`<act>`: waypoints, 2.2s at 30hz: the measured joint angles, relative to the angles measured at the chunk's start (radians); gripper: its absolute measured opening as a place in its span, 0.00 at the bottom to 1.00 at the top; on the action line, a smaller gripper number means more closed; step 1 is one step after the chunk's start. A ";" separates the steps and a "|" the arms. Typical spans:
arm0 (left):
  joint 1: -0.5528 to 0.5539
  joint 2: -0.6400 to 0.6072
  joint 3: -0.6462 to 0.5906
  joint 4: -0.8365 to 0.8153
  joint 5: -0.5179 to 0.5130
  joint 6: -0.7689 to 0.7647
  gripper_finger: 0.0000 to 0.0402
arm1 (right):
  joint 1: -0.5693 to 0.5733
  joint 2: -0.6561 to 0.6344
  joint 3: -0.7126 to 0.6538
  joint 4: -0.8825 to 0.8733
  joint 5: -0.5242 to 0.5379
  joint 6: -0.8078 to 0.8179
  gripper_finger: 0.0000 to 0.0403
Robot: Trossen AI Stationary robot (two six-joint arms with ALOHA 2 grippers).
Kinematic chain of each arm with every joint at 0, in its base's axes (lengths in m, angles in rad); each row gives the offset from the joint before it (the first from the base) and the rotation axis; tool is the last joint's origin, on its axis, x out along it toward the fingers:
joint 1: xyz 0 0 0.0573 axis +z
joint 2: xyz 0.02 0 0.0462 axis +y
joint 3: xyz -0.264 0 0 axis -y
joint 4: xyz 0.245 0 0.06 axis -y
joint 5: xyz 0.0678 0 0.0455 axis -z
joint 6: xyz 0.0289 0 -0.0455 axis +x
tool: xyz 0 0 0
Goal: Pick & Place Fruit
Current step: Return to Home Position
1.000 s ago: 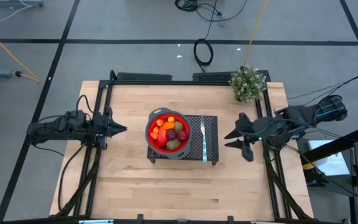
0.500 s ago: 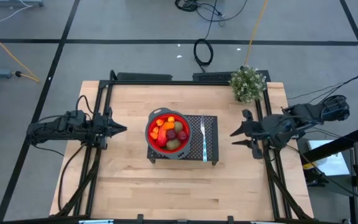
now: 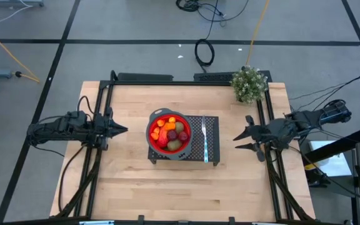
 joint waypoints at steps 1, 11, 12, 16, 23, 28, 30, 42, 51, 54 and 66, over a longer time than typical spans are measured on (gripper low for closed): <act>0.000 0.000 0.000 -0.001 0.000 0.000 0.05 | 0.000 -0.025 -0.011 0.003 -0.019 -0.004 0.34; 0.000 0.000 0.000 -0.003 0.000 -0.001 0.05 | 0.000 -0.278 -0.095 0.033 -0.049 -0.058 0.34; 0.000 0.000 0.000 -0.003 0.000 0.004 0.05 | 0.000 -0.298 -0.107 0.052 -0.048 -0.071 0.34; 0.000 0.000 0.000 -0.002 0.000 0.046 0.05 | 0.000 -0.360 -0.191 0.189 -0.046 -0.093 0.34; 0.000 0.000 0.000 -0.001 -0.001 0.066 0.05 | 0.000 -0.385 -0.374 0.356 -0.048 0.005 0.34; 0.000 0.000 0.000 0.000 -0.001 0.070 0.05 | -0.008 -0.385 -0.472 0.479 -0.048 -0.011 0.34; 0.000 0.000 0.000 0.000 -0.003 0.070 0.05 | -0.023 -0.385 -0.500 0.503 -0.048 -0.002 0.34; 0.000 0.000 0.000 0.002 -0.026 0.066 0.05 | -0.159 -0.483 -0.525 0.479 -0.051 -0.024 0.34; 0.000 0.000 0.000 0.001 -0.026 0.067 0.05 | -0.185 -0.623 -0.525 0.391 -0.050 -0.025 0.34; 0.000 0.000 0.000 -0.001 -0.026 0.082 0.05 | -0.185 -0.621 -0.525 0.377 -0.049 -0.026 0.34; 0.000 0.000 0.000 -0.042 -0.026 0.141 0.05 | -0.185 -0.620 -0.620 0.455 -0.049 -0.010 0.34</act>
